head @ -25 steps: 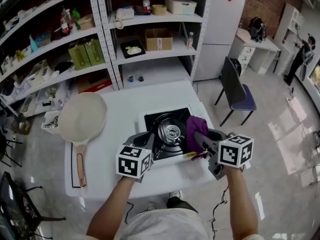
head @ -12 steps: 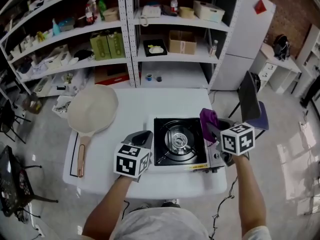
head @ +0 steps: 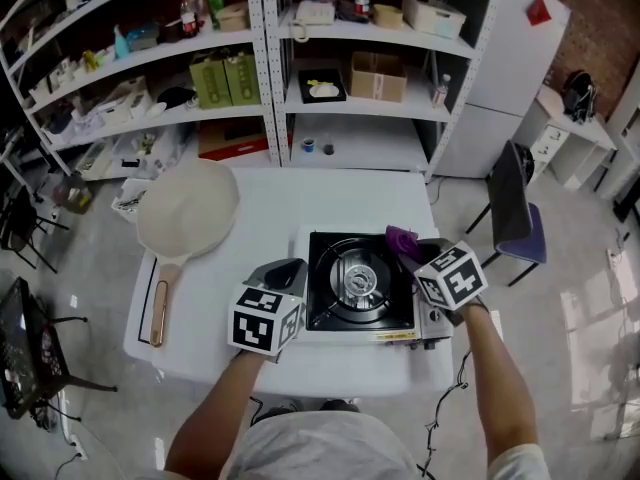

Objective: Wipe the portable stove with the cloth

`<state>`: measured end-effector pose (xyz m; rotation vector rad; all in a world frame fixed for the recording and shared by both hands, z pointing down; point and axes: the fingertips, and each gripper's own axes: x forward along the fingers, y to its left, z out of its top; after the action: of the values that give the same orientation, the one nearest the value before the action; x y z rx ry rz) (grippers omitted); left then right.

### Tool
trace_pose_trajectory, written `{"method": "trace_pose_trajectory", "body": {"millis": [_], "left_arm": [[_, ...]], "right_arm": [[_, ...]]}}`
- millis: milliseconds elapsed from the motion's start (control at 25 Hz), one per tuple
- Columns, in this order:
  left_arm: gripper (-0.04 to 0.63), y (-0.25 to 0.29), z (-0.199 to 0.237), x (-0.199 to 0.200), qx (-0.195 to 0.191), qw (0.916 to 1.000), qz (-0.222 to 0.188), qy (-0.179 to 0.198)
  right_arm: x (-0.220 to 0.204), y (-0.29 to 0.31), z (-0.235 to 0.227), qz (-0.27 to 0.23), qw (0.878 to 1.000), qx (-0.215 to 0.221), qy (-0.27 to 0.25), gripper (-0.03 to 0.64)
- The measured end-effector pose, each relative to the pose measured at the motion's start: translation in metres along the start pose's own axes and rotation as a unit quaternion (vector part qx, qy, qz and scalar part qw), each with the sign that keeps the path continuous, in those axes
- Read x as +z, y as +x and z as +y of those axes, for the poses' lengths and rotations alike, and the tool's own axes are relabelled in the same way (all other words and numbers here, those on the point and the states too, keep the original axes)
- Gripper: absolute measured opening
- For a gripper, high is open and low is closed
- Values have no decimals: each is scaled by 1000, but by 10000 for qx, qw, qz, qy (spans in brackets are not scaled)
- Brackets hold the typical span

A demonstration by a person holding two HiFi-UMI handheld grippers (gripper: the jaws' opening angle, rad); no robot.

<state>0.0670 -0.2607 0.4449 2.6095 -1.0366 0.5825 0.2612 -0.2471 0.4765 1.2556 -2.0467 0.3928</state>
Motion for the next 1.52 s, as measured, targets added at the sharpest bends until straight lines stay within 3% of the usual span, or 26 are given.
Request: {"method": "trace_pose_trajectory", "body": {"millis": [240,800,1240,1520], "left_arm": [[5,-1,-3,-4,-85,10000,17,13],[5,-17,-13,-14,-399,9992,-4,92],[5,-17,-26,-17,-590,9981,13,155],[5,-12,-28,-16,-584,9982,27,128]], "right_arm": [[-8,3,10,79,9982,236,538,61],[-27,-19,47,169,9956,300,871,61],[-45,-44,73,311,9864,905,1334,61],[-35,-53,66,321,9898,872,1081,61]]}}
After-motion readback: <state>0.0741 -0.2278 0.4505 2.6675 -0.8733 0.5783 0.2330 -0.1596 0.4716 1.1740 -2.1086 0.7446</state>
